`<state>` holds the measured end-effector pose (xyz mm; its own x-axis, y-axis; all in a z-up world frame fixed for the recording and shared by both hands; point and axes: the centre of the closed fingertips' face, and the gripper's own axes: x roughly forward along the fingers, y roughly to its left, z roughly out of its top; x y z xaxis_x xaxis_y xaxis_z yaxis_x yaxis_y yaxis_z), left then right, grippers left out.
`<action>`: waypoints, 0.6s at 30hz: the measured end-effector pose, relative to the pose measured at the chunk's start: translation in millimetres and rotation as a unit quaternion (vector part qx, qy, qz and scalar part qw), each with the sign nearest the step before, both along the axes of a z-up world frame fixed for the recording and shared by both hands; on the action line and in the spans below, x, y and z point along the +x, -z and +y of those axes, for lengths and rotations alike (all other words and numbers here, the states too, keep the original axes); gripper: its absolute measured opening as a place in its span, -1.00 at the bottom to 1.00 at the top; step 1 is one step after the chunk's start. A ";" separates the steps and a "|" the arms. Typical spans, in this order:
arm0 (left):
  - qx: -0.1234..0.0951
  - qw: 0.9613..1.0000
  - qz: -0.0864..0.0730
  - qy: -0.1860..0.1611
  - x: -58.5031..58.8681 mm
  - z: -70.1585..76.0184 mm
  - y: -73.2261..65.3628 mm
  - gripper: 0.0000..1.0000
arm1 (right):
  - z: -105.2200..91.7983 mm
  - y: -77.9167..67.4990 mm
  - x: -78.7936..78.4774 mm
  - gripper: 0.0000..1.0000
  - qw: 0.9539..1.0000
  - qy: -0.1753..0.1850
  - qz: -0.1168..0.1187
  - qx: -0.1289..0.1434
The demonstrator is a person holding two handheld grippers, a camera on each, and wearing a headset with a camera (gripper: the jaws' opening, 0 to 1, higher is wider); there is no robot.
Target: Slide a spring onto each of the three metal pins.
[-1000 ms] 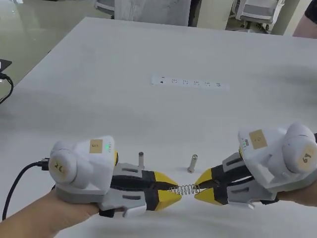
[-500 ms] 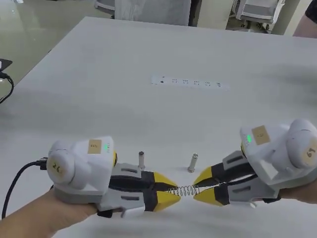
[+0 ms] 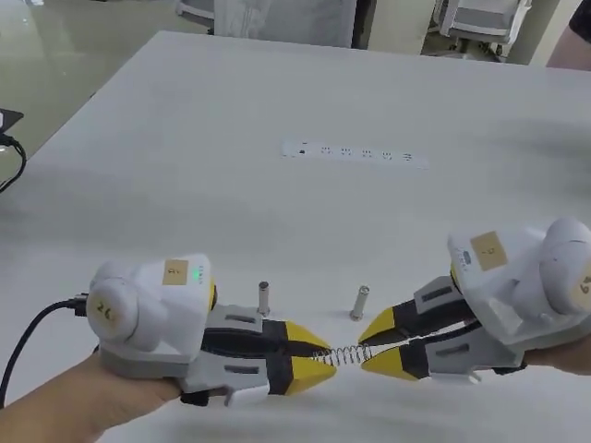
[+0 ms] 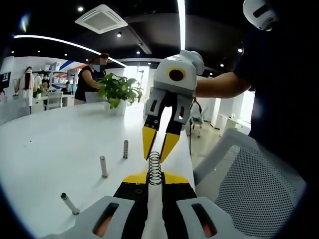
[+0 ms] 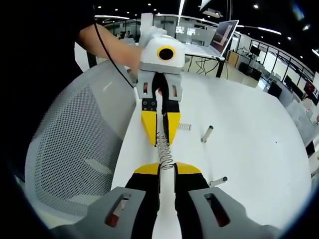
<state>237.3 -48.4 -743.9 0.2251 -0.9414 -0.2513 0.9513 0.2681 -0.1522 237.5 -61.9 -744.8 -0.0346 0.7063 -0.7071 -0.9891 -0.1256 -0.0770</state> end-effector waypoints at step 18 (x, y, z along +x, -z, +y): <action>0.020 1.000 -0.003 -0.002 1.6 1.0 8.2 -0.99 | 14.8 -15.9 -2.4 -0.87 0.997 -0.050 -0.045 -0.026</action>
<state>238.9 -47.4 -752.1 0.2300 -0.9296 -0.2880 0.9513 0.2771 -0.1347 235.1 -47.1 -728.8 -0.0376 0.6643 -0.7465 -0.9610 -0.2290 -0.1554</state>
